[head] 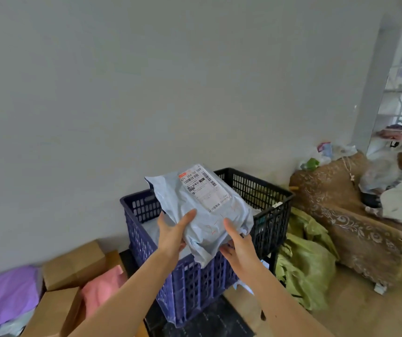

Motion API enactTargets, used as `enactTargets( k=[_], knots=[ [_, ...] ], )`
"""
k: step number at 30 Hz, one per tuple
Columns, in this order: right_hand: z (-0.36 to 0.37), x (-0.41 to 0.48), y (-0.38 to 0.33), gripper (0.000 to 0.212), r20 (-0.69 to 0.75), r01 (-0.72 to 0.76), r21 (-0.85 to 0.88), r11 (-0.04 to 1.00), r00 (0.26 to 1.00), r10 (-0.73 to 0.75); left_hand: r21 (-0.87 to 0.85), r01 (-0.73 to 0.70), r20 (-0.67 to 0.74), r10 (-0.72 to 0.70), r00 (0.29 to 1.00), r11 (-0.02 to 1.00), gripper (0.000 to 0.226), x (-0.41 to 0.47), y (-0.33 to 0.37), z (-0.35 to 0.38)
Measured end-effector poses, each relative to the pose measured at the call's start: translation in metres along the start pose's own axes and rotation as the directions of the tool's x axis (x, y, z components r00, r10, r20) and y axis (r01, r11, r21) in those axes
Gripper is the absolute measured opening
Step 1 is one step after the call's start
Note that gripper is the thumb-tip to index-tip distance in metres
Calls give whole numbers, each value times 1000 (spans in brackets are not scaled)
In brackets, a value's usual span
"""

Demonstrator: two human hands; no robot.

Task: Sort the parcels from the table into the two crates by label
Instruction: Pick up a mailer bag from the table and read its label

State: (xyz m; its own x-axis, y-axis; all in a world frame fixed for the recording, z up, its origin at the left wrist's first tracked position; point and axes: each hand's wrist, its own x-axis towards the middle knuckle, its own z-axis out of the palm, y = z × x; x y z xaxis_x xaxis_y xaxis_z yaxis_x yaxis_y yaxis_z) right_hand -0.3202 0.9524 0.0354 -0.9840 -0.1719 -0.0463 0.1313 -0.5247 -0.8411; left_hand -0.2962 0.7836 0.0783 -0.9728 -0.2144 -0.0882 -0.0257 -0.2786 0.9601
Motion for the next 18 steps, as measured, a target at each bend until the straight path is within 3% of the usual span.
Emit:
enactTargets(
  k=[3, 6, 12, 18],
  knots=[
    [-1, 41, -19, 91, -27, -2, -90, 996, 1000, 0, -39, -8, 45, 10, 999, 999, 136, 32, 7, 17],
    [-4, 77, -27, 99, -35, 6, -100, 995, 999, -9, -69, -26, 56, 30, 998, 997, 119, 57, 8, 27],
    [-6, 129, -21, 106, -22, -43, -46, 998, 999, 42, -28, 16, 15, -15, 1000, 999, 135, 90, 7, 26],
    [6, 184, -20, 95, -3, -54, -12, 998, 999, 54, 42, 36, -76, -33, 997, 998, 143, 123, 4, 13]
  ],
)
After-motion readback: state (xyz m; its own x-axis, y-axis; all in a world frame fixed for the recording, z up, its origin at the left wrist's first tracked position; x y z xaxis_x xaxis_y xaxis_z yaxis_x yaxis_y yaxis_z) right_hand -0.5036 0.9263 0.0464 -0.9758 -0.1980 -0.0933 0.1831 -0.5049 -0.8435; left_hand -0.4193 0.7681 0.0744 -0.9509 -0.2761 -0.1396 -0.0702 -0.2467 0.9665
